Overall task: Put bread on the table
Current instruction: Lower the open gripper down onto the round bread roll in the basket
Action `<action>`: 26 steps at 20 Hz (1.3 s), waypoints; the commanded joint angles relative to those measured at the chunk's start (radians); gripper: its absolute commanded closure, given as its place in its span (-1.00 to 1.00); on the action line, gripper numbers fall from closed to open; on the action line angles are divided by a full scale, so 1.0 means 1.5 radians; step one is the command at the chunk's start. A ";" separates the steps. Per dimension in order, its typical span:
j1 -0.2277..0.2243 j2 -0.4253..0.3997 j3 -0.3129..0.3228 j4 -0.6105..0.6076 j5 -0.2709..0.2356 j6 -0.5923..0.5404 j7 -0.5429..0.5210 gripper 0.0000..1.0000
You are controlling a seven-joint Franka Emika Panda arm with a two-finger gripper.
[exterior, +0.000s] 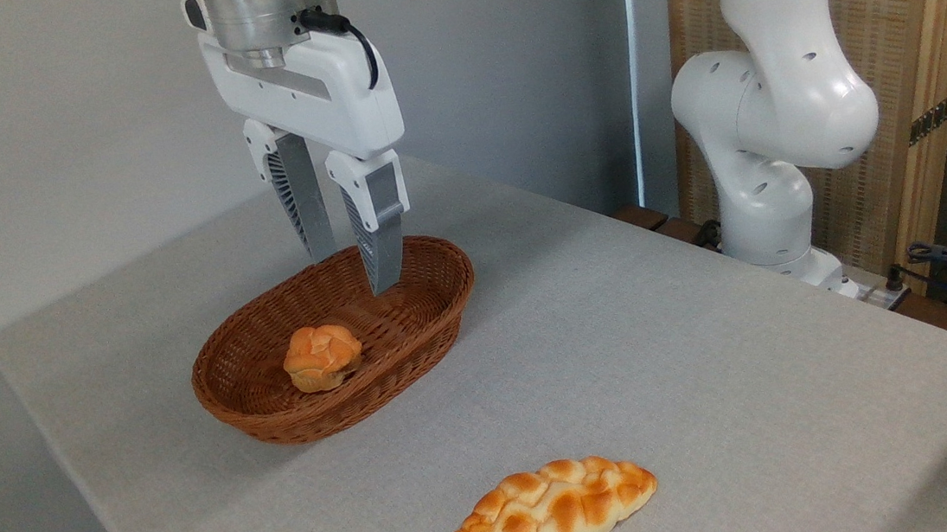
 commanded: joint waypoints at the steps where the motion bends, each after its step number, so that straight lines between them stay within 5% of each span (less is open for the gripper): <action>1: -0.006 0.003 0.003 0.009 -0.003 -0.012 0.006 -1.00; 7: -0.013 0.003 -0.002 0.002 -0.005 0.006 0.002 -1.00; 14: -0.043 0.002 -0.003 -0.034 -0.034 0.116 -0.060 -1.00; 23: -0.159 0.008 -0.005 -0.166 -0.031 0.263 -0.098 -1.00; 26: -0.177 0.009 -0.005 -0.209 -0.030 0.317 -0.096 -1.00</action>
